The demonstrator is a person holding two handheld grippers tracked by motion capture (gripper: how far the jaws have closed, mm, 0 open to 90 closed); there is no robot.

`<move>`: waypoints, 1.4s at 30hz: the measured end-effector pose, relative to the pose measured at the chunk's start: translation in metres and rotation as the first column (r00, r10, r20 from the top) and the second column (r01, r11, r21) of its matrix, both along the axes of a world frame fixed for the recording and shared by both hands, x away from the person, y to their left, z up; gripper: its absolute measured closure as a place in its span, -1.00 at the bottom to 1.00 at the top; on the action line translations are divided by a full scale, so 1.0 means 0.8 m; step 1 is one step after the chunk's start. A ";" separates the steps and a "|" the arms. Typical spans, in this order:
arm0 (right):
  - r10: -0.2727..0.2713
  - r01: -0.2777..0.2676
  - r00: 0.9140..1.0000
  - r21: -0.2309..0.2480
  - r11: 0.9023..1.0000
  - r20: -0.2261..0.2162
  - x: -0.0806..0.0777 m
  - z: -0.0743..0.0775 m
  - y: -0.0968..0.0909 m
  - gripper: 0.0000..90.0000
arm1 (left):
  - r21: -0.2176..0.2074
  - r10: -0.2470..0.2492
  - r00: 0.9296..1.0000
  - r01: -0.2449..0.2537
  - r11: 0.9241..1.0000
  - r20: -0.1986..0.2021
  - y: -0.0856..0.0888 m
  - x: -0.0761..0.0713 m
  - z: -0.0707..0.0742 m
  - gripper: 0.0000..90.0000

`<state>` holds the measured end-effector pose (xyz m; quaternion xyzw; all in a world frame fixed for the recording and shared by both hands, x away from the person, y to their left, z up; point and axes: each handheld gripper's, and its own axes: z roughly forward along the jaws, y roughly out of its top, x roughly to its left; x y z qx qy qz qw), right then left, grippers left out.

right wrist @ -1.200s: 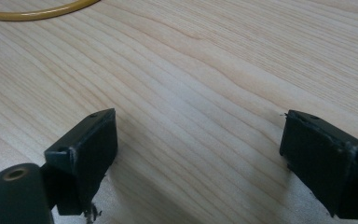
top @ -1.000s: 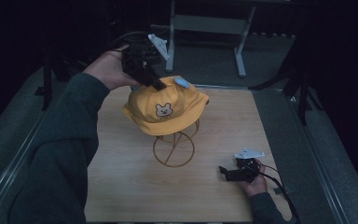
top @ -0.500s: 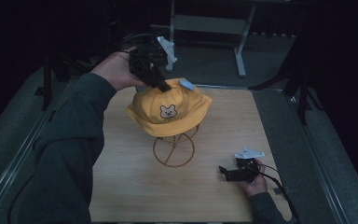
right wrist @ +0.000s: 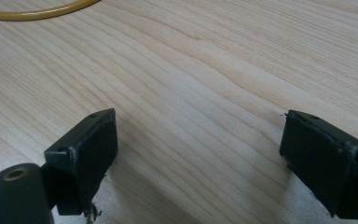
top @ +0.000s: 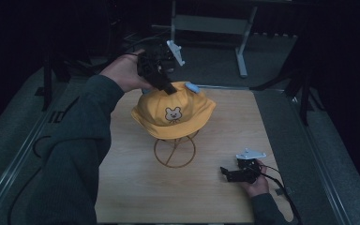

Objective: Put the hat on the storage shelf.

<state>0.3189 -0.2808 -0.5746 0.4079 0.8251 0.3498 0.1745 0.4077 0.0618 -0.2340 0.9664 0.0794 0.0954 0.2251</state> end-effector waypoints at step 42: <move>0.001 -0.001 1.000 0.000 1.000 0.000 0.000 0.000 0.000 -0.75 | -0.039 0.026 0.999 -0.025 0.999 0.026 -0.019 0.005 -0.016 0.30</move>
